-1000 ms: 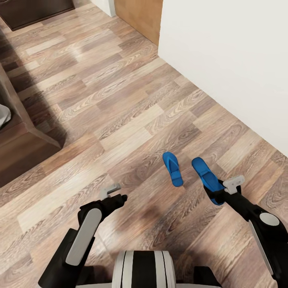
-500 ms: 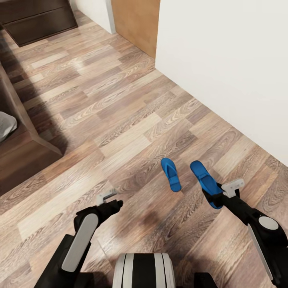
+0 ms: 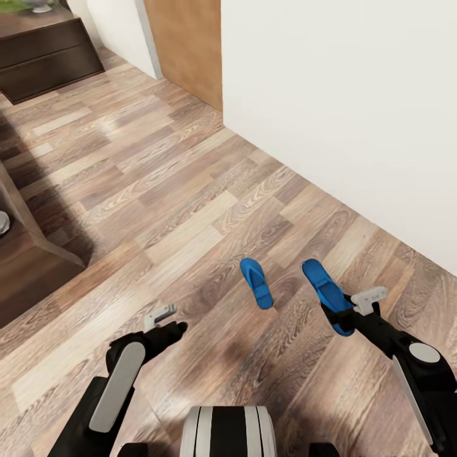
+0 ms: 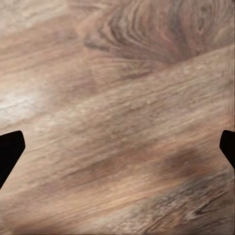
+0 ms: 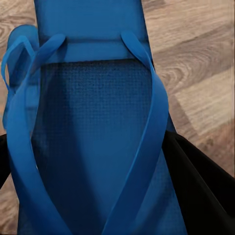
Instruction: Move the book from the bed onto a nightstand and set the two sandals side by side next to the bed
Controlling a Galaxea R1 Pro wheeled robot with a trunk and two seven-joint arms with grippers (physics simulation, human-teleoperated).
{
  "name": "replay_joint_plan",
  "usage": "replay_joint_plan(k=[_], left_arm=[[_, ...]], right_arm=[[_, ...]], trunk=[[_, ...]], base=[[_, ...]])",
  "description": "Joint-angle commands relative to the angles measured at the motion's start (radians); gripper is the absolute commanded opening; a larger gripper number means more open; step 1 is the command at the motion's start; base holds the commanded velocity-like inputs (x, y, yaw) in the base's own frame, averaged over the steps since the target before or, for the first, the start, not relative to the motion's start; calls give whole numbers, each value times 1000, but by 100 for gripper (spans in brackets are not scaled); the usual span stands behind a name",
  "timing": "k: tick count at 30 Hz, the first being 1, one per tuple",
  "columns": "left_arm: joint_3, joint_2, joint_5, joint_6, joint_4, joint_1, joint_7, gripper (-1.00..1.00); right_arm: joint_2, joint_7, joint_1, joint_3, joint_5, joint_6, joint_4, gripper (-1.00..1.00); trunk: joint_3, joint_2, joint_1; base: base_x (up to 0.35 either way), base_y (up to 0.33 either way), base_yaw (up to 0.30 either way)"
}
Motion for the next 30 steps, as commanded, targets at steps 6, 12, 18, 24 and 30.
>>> replay_joint_plan(k=[6, 12, 18, 24, 30], left_arm=[[82, 5, 6, 1, 55, 4, -89, 100], [96, 6, 3, 2, 68, 4, -106, 100], [101, 6, 2, 2, 72, 4, -111, 100], [101, 6, 0, 1, 73, 5, -111, 100], [103, 27, 0, -1, 108, 7, -112, 100]], right_arm=[[0, 7, -1, -1, 10, 32, -2, -100], [1, 7, -1, -2, 10, 35, -2, -100], [2, 7, -2, 0, 7, 44, -1, -100], [2, 6, -2, 0, 6, 48, -1, -100], [2, 6, -2, 1, 6, 52, -1, -100]], trunk=[[23, 1, -3], [46, 3, -6], [69, 4, -8], [92, 5, -11], [116, 7, -14]], base=[[0, 0, -261], [0, 0, -264], [0, 0, -265], [0, 0, -265], [0, 0, -265]])
